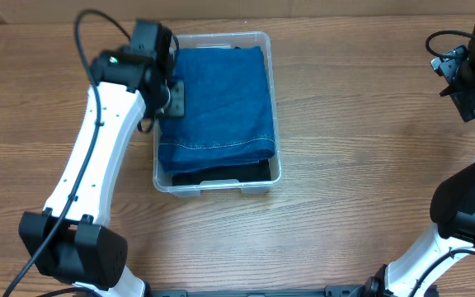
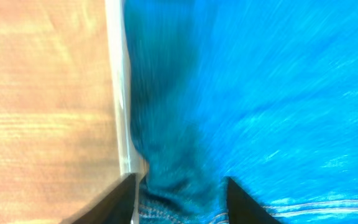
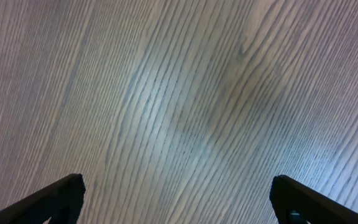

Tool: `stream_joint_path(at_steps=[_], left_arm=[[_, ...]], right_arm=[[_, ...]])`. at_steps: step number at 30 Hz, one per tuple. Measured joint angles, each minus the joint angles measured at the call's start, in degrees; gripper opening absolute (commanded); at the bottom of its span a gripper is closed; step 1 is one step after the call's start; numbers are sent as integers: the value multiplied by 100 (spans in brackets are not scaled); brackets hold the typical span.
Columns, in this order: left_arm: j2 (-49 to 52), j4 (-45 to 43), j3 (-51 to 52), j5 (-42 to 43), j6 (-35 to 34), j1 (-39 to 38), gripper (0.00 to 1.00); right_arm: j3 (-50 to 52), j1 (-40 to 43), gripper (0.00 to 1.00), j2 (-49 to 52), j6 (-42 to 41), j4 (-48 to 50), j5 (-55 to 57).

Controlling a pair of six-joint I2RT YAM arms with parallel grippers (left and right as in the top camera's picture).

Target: Pack container

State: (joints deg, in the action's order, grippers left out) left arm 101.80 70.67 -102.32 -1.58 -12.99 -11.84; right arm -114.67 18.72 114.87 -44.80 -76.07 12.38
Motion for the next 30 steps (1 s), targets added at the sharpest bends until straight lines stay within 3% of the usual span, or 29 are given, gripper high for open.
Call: stream_joint_path(at_steps=[3, 17, 30], left_arm=[[0, -11, -291, -17, 0, 0, 100], [-52, 149, -304, 7, 105, 186, 100], [-1878, 660, -308, -302, 157, 186, 100]], right_arm=[[0, 0, 100, 2, 0, 0, 0], [0, 0, 100, 0, 2, 2, 0], [0, 0, 100, 0, 0, 2, -2]])
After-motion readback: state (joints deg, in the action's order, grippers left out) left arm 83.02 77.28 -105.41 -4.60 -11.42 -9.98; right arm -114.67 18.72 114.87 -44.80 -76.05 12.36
